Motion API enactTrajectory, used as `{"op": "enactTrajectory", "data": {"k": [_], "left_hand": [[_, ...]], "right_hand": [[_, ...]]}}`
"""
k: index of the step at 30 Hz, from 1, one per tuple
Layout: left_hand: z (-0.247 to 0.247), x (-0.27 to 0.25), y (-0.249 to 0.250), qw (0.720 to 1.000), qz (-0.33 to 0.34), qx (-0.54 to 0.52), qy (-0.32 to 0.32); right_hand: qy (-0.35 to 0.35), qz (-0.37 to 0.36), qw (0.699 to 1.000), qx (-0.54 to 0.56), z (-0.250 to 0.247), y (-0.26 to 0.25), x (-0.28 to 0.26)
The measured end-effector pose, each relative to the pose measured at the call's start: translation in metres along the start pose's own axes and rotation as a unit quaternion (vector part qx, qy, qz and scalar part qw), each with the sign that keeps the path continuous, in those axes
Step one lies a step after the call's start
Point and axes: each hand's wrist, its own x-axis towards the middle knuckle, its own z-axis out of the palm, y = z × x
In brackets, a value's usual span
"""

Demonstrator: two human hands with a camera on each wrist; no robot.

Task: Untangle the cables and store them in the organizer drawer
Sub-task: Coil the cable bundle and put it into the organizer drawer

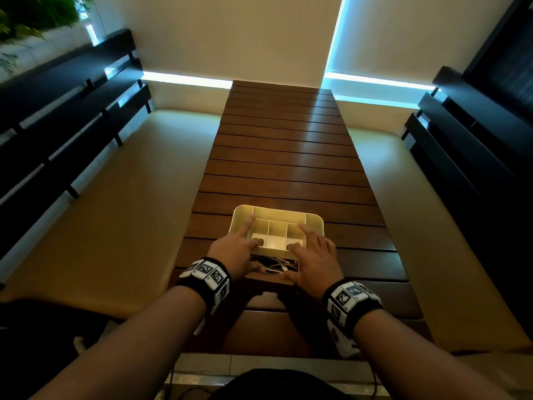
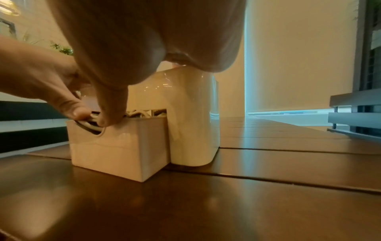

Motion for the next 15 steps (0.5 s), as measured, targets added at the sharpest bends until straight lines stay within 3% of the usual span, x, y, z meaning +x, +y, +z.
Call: {"op": "enactTrajectory", "data": {"k": [15], "left_hand": [[0.0001, -0.0058, 0.007, 1.0, 0.0, 0.013, 0.004]], "right_hand": [[0.013, 0.0, 1.0, 0.028, -0.0004, 0.0079, -0.0013]]}}
